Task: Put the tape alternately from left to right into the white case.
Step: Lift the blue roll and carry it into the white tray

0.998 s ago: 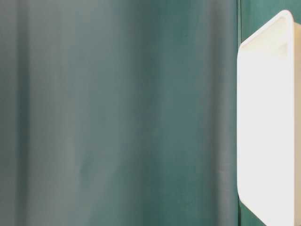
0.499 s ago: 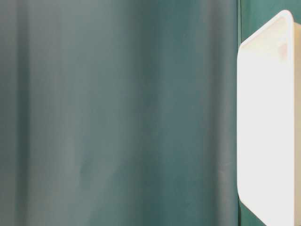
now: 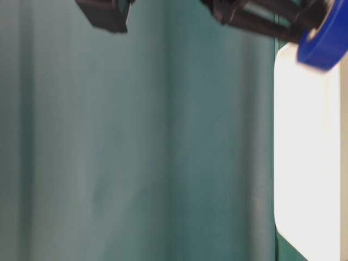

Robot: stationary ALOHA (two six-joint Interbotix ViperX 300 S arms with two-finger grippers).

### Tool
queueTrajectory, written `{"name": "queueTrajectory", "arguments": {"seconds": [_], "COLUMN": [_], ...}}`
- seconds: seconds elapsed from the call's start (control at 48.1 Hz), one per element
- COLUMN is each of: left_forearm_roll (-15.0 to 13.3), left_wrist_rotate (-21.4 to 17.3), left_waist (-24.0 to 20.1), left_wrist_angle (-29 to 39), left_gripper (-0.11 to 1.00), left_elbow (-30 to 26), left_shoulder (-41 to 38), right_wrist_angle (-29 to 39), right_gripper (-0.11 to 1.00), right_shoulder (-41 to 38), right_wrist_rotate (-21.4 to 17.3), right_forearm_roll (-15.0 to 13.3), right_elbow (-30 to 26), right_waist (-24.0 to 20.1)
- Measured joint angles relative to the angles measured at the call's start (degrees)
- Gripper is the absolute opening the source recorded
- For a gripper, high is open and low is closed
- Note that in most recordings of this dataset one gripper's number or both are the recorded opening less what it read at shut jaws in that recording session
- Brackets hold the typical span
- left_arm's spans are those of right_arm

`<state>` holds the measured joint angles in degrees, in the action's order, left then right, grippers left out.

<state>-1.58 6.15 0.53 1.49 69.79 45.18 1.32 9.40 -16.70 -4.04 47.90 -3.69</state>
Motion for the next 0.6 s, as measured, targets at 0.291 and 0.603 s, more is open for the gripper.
{"name": "queueTrajectory", "arguments": {"seconds": [0.291,0.603], "left_forearm_roll": [0.0,-0.1], "left_wrist_rotate": [0.0,0.0], "left_waist": [0.0,0.0], "left_wrist_angle": [0.0,0.0], "left_gripper": [0.58,0.58], "left_elbow": [0.0,0.0], "left_shoulder": [0.0,0.0], "right_wrist_angle": [0.1,0.0], "right_gripper": [0.02,0.02], "right_shoulder": [-4.4,-9.6], "right_wrist_rotate": [0.1,0.1], "right_forearm_roll": [-4.1,-6.1], "right_elbow": [-4.3,-8.4], "right_waist": [5.5,11.4]}}
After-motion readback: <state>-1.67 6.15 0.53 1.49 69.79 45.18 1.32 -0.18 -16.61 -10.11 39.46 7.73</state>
